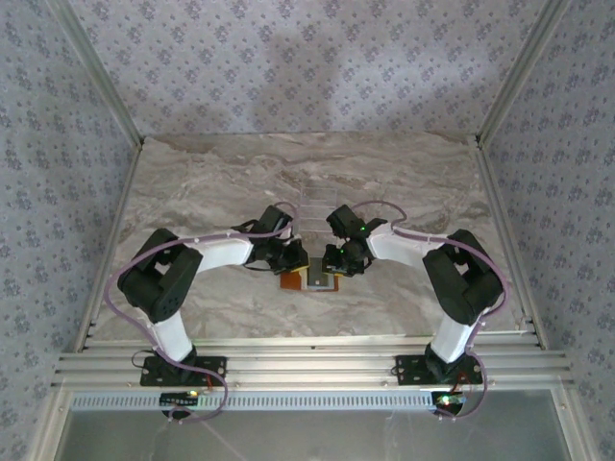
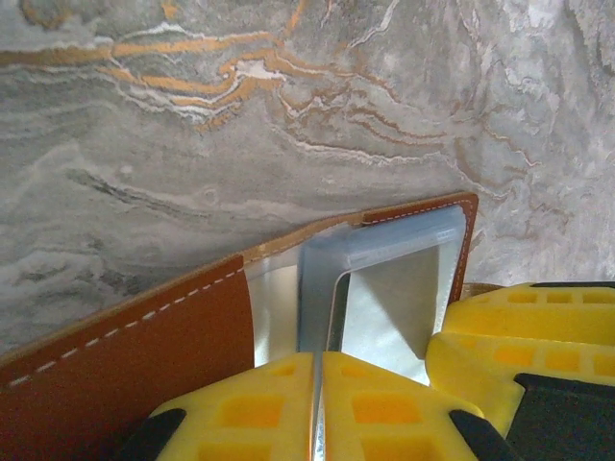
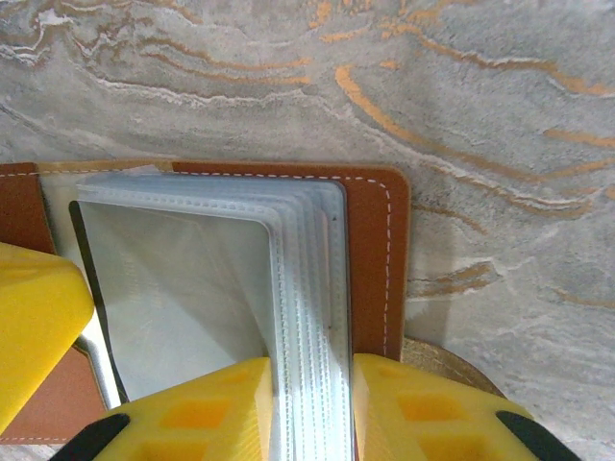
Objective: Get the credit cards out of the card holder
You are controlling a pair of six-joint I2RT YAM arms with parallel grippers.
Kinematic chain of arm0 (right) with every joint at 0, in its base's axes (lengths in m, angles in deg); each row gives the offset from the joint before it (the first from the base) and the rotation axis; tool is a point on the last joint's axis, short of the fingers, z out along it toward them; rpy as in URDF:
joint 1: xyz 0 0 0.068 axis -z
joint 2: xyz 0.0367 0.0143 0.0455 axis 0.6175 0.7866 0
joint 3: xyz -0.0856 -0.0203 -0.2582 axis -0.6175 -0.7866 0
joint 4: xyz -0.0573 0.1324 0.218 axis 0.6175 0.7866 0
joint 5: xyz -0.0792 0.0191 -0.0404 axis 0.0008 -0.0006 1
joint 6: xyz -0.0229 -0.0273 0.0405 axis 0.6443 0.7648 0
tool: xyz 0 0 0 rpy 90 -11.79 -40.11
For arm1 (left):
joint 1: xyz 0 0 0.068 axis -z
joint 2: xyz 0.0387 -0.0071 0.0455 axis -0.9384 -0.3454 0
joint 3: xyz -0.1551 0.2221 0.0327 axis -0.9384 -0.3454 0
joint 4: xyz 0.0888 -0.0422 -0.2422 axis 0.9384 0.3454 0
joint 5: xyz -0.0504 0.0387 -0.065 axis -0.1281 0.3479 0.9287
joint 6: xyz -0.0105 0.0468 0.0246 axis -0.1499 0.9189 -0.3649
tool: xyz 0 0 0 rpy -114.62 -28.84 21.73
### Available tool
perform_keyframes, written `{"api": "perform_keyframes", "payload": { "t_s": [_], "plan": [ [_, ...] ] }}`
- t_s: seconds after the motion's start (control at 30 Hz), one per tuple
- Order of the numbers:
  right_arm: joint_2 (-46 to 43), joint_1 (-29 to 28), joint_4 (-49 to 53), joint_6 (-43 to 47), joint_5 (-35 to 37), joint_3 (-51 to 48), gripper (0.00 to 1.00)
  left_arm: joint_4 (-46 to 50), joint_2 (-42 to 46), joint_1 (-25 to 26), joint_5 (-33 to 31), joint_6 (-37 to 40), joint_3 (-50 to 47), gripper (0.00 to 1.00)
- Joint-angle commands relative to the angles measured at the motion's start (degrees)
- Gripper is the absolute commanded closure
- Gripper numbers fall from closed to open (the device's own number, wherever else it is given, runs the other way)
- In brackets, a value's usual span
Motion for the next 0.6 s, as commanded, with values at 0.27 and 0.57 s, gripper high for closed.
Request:
{"api": "perform_keyframes", "payload": {
  "t_s": [0.27, 0.57],
  "plan": [
    [1.67, -0.30, 1.81, 0.64, -0.17, 0.60, 0.71, 0.80, -1.15, -0.31, 0.89, 2.32, -0.77, 0.87],
    [1.97, -0.65, 1.99, 0.74, -0.24, 0.92, 0.71, -0.66, -2.87, -0.33, 2.93, 1.93, -0.94, 0.86]
  ]
}}
